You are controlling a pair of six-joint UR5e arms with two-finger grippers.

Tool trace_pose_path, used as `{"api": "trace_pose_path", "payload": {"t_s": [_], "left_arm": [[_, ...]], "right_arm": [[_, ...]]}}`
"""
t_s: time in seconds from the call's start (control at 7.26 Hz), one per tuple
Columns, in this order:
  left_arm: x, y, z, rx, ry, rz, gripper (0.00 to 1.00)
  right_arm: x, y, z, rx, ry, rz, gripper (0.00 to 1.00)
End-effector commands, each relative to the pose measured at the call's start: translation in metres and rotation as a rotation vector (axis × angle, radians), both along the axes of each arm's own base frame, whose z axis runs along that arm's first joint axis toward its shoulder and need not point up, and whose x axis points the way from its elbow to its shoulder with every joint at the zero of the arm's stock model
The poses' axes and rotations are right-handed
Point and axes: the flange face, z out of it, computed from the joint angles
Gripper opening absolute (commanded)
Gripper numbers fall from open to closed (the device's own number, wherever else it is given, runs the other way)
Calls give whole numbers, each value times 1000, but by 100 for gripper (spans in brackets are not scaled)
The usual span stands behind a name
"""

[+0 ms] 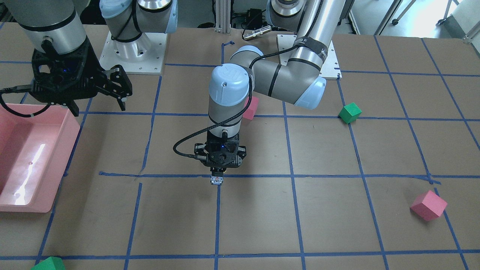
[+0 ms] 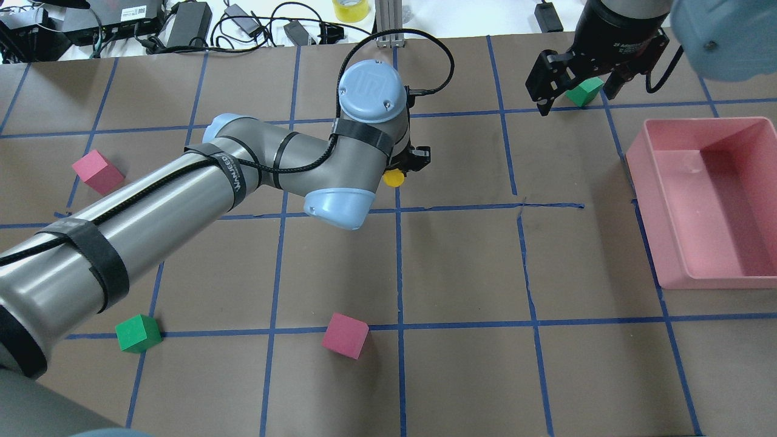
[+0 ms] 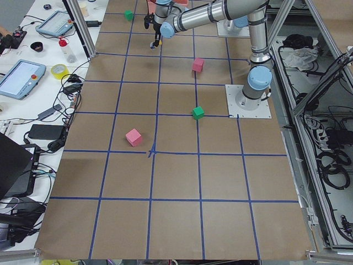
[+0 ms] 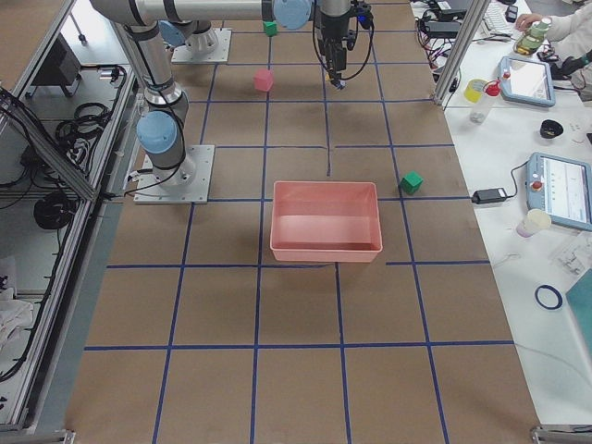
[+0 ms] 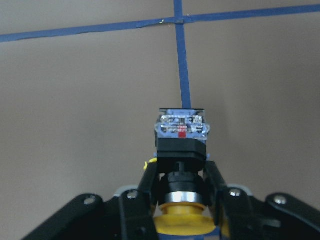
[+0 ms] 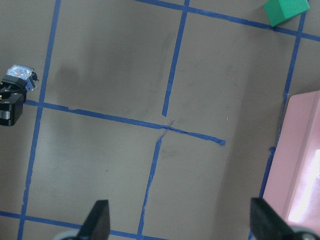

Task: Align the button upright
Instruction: 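Rotate the button cap-up with the left gripper and lower it onto the table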

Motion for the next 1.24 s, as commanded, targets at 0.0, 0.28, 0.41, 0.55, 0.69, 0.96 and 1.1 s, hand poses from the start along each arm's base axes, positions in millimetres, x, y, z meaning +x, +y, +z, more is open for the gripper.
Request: {"api": "trace_pose_path", "payload": {"t_s": [0.0,0.28,0.41,0.55,0.69,0.96,1.1], "left_arm": [[24,-3,-4,251,156,124,0],[28,-8,-10,418,283,441,0],[33,-12,-10,481,297,642,0],[36,-15,-21,541,265,846,0],[40,-15,-30,592,232,932,0],[53,-39,-47,694,309,995,0],[61,-50,-56,725,302,1013,0]], "right_arm": [[0,0,0,0,0,0,100],[0,0,0,0,-2,0,100],[0,0,0,-2,0,0,100],[0,0,1,-6,-2,0,100],[0,-1,0,-3,-2,0,100],[0,-1,0,-3,0,0,100],[0,0,1,-3,-2,0,100]]}}
